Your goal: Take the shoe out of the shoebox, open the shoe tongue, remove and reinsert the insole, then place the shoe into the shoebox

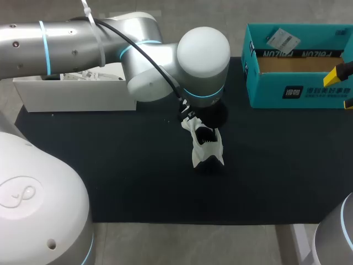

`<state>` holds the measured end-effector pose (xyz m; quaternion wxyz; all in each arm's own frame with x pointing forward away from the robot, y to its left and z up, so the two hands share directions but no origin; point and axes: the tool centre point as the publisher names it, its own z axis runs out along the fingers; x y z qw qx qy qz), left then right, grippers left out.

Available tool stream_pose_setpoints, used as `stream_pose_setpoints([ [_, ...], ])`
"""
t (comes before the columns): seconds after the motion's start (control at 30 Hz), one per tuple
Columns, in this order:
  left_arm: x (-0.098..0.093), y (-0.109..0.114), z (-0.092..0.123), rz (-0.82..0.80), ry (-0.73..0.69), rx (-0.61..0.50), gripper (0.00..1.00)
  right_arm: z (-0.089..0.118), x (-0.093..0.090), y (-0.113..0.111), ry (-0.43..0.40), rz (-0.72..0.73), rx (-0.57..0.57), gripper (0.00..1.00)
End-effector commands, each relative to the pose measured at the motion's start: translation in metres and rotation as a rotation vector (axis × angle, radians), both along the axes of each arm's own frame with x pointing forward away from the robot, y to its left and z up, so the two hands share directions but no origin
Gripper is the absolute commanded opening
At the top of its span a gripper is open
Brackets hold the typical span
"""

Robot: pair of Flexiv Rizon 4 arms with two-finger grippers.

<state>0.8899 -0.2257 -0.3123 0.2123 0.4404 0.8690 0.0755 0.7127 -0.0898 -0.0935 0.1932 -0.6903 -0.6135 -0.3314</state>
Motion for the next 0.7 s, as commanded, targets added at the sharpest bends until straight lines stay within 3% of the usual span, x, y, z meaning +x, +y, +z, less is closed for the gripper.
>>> stream_pose_setpoints([
  [0.03, -0.001, 0.001, 0.0, -0.002, 0.0, -0.001, 0.0, 0.0, 0.002, 0.0, 0.004, 0.002, -0.001, 1.0],
  [0.23, -0.001, 0.001, 0.0, -0.002, 0.0, -0.001, 0.0, 0.0, 0.002, 0.0, 0.004, 0.002, -0.001, 1.0],
  [0.43, 0.004, 0.002, 0.007, 0.503, 0.042, -0.003, 0.0, 0.0, 0.002, 0.0, 0.004, 0.002, -0.001, 1.0],
  [0.7, -0.022, 0.006, 0.023, 0.966, 0.211, -0.27, 0.0, 0.0, 0.002, 0.0, 0.004, 0.002, -0.001, 1.0],
])
